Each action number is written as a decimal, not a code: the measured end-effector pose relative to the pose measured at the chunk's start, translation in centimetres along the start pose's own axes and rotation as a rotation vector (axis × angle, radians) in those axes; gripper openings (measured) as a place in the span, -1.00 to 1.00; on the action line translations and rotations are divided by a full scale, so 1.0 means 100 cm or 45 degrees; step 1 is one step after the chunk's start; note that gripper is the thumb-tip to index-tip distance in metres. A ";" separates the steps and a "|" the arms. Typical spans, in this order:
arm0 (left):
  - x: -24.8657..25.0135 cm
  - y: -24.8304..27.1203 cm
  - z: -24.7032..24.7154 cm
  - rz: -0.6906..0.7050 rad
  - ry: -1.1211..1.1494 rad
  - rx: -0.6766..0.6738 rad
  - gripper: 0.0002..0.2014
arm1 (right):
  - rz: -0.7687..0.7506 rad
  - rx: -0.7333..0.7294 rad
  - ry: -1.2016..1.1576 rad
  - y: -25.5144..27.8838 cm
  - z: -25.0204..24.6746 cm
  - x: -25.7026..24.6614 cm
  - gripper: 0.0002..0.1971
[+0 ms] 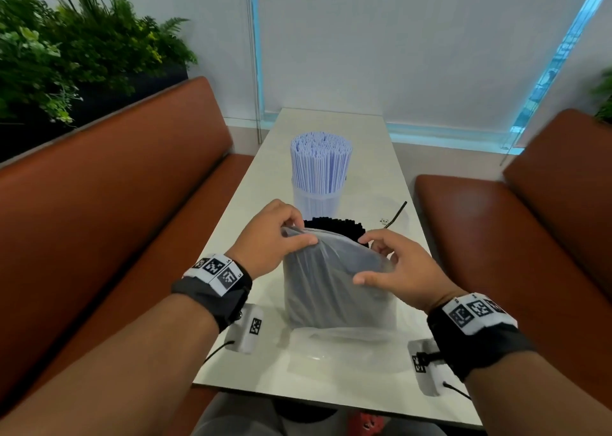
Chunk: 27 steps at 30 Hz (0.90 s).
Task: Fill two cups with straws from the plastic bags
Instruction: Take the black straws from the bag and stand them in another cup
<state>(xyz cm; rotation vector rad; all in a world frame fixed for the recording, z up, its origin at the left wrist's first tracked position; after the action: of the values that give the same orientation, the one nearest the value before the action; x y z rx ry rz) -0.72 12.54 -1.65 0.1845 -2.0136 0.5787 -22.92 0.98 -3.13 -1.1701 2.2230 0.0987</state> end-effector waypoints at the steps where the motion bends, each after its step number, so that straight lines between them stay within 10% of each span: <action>1: 0.002 -0.002 0.000 0.012 -0.041 -0.028 -0.74 | 0.005 -0.019 0.013 0.001 0.001 0.004 -0.25; 8: 0.009 -0.003 -0.003 -0.155 -0.059 -0.546 -0.69 | 0.153 0.104 0.160 0.002 -0.003 0.011 -0.32; 27: 0.026 -0.013 0.010 0.060 -0.329 -0.392 -0.76 | 0.027 0.466 0.479 0.009 0.007 -0.002 -0.58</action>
<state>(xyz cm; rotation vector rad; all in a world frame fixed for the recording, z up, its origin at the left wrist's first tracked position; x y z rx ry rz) -2.30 11.24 0.61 0.0254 -2.3340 0.2770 -23.16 1.87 -3.75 -1.0222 2.4344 -0.5394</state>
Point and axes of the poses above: each hand's wrist, its own y-axis away from the middle knuckle, its own z-axis out of the palm, x = y × z, the point moved 7 cm from there along -y, towards the middle knuckle, and after that the axes turned 14 degrees about y, right-handed, at the moved point
